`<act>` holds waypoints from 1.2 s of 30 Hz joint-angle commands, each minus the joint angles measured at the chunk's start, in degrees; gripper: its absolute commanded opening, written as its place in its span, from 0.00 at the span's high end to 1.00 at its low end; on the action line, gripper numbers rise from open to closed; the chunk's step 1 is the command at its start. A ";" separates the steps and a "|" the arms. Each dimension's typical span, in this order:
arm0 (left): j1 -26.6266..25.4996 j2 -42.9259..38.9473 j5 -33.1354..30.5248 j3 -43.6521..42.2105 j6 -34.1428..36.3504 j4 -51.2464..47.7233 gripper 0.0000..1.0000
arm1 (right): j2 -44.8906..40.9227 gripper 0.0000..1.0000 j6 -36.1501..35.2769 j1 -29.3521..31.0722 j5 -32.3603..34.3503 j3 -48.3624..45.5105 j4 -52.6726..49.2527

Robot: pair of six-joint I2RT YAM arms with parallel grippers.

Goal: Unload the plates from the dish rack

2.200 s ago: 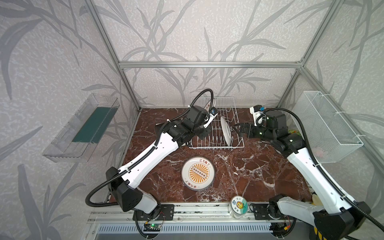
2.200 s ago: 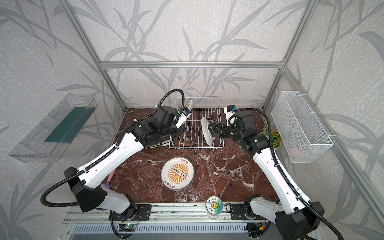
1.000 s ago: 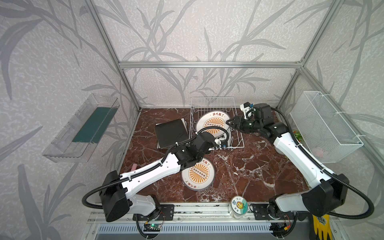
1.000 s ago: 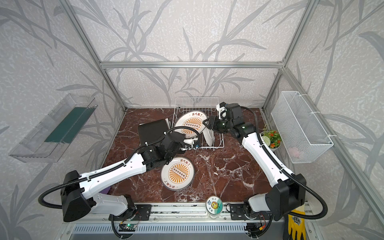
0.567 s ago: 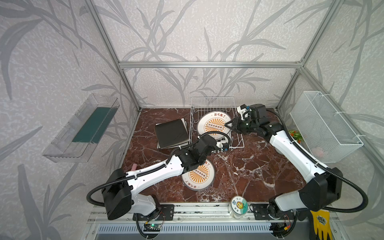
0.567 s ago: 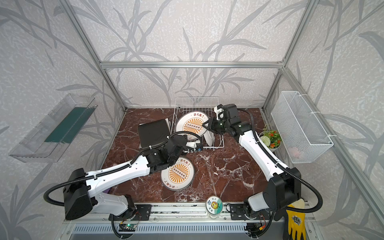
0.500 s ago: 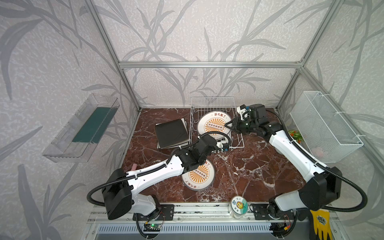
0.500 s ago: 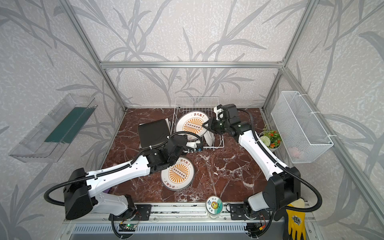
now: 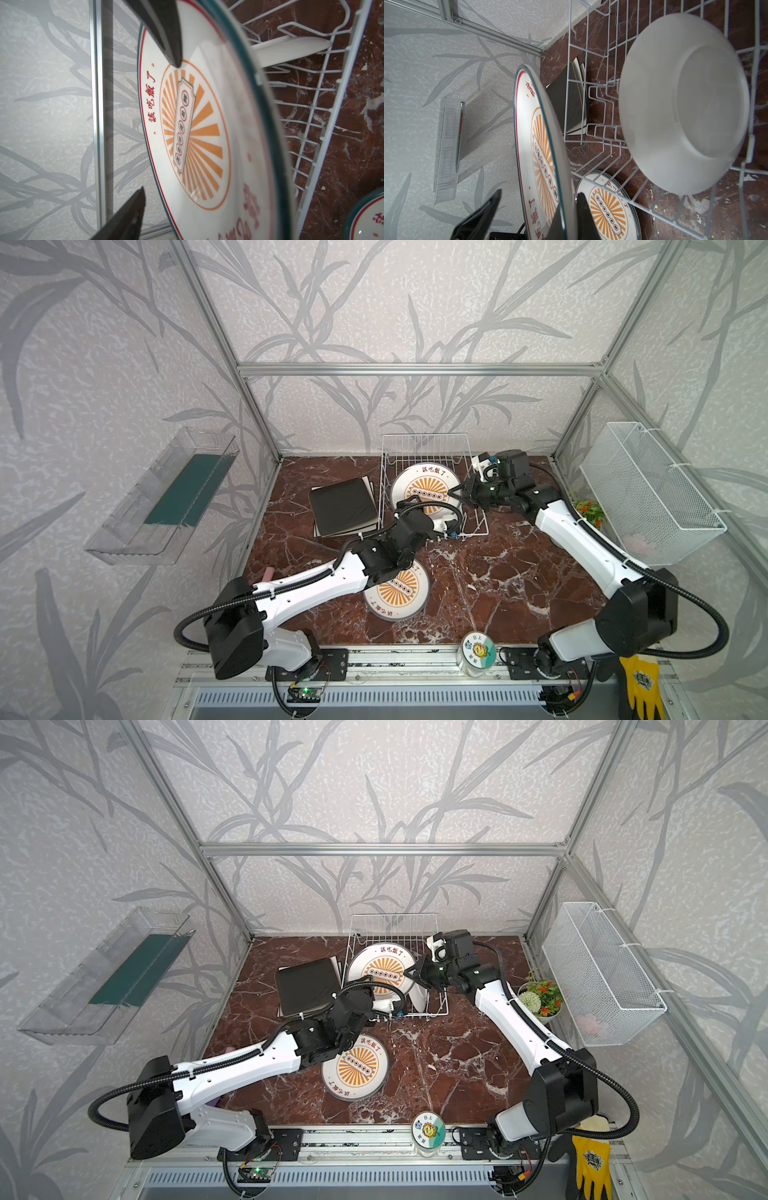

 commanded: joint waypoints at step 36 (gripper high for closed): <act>21.42 -41.47 43.75 -4.82 -44.92 -39.56 0.01 | -20.95 1.00 -3.04 12.06 2.31 -29.14 8.85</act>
